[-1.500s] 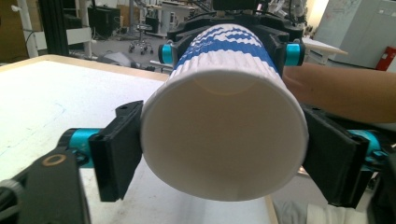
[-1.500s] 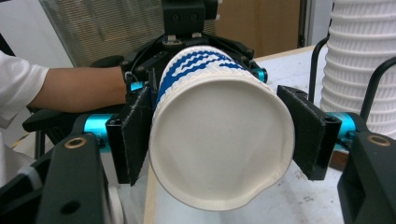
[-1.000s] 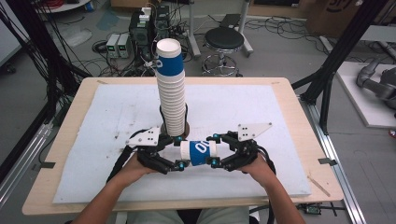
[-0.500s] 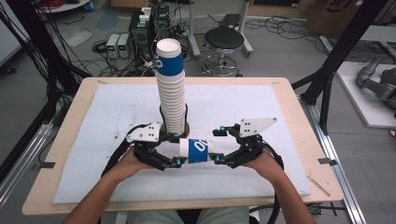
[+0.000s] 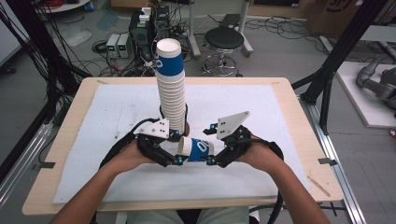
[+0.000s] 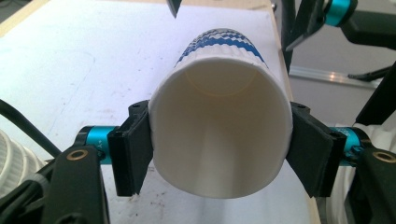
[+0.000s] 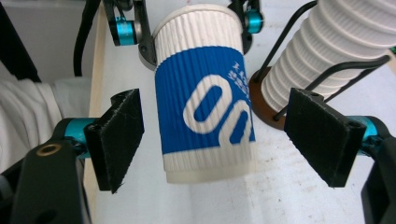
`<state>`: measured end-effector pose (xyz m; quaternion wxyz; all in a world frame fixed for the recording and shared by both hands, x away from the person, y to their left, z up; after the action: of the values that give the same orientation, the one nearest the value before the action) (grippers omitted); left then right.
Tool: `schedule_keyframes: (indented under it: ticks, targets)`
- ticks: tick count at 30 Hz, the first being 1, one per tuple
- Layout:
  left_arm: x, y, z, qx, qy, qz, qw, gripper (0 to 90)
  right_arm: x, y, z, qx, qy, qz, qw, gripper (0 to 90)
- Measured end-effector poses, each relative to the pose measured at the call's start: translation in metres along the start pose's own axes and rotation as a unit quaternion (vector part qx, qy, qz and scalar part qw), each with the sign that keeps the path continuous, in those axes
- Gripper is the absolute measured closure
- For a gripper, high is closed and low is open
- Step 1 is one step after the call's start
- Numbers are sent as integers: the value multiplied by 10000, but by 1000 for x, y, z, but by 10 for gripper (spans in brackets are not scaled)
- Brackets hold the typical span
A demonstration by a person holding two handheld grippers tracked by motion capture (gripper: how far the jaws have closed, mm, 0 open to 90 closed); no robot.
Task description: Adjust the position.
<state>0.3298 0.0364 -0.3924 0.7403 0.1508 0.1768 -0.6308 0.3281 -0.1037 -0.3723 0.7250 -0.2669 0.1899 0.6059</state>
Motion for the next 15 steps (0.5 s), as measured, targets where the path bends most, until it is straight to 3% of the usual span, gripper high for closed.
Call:
schedule_keyframes:
  ticks: [6,15]
  targets:
    - [3,1,1,8,293,10,9996,300,12,0,-1,-170,378,-4,9991,204]
    - [10,2,-1,35,748,55,9972,301,27,2,-6,-431,902,-11,9950,206]
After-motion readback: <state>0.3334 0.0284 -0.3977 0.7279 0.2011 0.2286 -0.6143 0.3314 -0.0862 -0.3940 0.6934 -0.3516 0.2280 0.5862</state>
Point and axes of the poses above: each handheld gripper's, and its own axes: x roughly forward along the jaws, z roughly out of its top, y roughly to its left, the point moved 8 cm from there along x, roughly forward along the jaws, and after that the axes turned 6 degrees about -y, right-handed, at the moved point
